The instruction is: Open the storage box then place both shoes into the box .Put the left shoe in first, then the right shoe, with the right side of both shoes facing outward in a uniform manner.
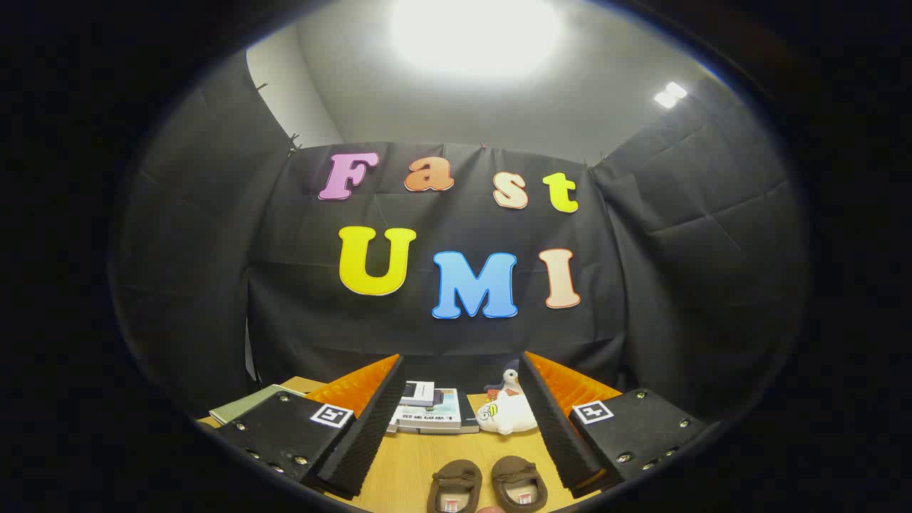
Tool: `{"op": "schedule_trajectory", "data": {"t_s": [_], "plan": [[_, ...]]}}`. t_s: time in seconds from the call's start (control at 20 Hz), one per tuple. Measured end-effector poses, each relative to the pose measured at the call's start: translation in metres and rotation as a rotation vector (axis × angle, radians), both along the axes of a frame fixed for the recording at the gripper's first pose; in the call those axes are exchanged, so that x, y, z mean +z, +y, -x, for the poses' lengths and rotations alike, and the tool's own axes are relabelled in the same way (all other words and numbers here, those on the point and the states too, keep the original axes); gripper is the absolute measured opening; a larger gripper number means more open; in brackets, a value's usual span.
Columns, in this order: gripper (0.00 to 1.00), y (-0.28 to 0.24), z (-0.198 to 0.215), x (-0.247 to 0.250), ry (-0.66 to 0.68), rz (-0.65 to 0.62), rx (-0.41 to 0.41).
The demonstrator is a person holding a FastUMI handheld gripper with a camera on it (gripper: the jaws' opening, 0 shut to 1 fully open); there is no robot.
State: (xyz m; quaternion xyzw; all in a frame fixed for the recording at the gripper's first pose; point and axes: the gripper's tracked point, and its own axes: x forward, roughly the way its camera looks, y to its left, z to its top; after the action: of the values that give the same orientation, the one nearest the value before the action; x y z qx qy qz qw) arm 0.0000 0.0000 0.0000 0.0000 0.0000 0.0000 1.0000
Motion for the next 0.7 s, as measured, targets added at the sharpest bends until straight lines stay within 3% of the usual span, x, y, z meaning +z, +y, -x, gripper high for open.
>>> {"op": "schedule_trajectory", "data": {"t_s": [0.7], "plan": [[0.96,-0.0040,-0.0001,0.0028,-0.002,-0.007,0.003]]}}
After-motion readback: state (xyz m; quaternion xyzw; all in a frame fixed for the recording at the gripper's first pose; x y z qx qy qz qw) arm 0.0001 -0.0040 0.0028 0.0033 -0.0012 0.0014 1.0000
